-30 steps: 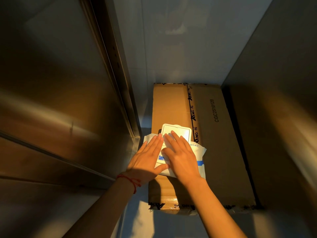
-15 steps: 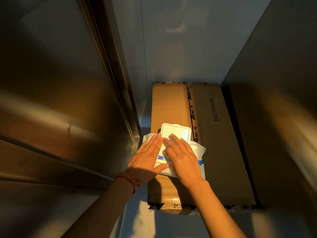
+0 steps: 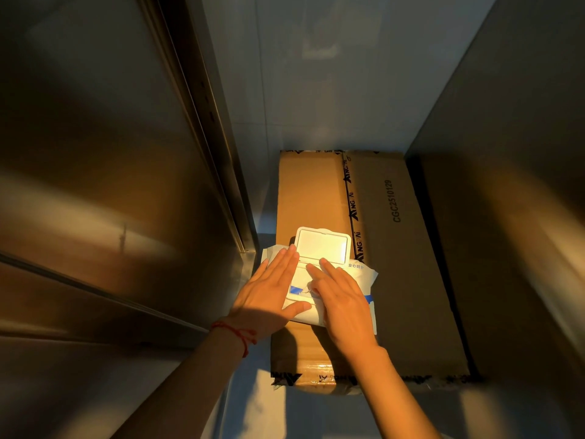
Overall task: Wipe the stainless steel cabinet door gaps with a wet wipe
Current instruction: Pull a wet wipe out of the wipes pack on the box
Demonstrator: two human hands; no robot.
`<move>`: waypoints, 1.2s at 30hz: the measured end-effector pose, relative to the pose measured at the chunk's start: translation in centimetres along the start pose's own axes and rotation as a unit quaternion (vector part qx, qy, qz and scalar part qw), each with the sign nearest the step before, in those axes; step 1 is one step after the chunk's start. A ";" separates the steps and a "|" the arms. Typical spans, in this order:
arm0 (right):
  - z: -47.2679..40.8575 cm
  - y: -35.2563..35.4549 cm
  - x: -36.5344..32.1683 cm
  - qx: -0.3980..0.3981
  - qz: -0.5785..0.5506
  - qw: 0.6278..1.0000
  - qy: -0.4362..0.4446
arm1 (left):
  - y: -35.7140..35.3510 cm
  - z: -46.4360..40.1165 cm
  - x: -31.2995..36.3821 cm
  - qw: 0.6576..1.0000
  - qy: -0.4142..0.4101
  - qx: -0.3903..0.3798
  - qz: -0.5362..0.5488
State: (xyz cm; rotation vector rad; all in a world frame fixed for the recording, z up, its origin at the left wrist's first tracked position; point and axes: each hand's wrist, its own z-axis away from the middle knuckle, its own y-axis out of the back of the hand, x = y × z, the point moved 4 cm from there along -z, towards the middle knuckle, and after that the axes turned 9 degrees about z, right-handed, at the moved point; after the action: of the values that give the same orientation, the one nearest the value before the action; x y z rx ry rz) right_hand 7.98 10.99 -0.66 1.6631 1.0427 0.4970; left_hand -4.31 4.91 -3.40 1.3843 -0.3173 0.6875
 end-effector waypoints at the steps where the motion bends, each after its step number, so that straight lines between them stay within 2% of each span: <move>1: 0.1 0.1 0.0 0.001 0.004 1.000 0.005 | 0.0 0.0 0.0 1.000 0.002 -0.001 0.002; 4: 0.5 0.2 0.2 0.006 0.013 1.000 0.009 | -0.2 -0.1 -0.1 1.000 0.005 -0.004 0.006; 9: 1.7 0.0 1.3 -0.015 -0.003 0.999 -0.033 | -0.1 -0.1 -0.2 1.000 -0.002 -0.001 0.019; 17: 2.5 0.7 1.6 -0.028 0.006 0.999 -0.018 | -0.1 -0.1 -0.2 1.000 -0.002 0.002 0.017; 20: 2.7 0.8 1.4 -0.017 0.005 1.000 -0.026 | 0.0 0.0 -0.1 1.000 -0.002 0.002 0.018; 22: 2.8 1.0 1.0 0.020 -0.005 0.999 -0.035 | 0.1 0.1 0.0 1.000 -0.003 0.001 0.015; 33: 2.4 1.1 0.3 0.018 0.011 0.996 -0.089 | 0.2 0.2 0.3 1.000 0.003 -0.008 -0.003; 36: 2.4 1.0 0.2 0.023 0.022 0.997 -0.072 | 0.2 0.3 0.4 1.000 0.002 -0.004 0.000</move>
State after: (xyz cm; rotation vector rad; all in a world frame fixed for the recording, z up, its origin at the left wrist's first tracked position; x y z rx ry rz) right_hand 10.28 9.78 -0.62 1.7384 0.9207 0.3777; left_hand -4.11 4.76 -2.95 1.3742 -0.3159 0.6880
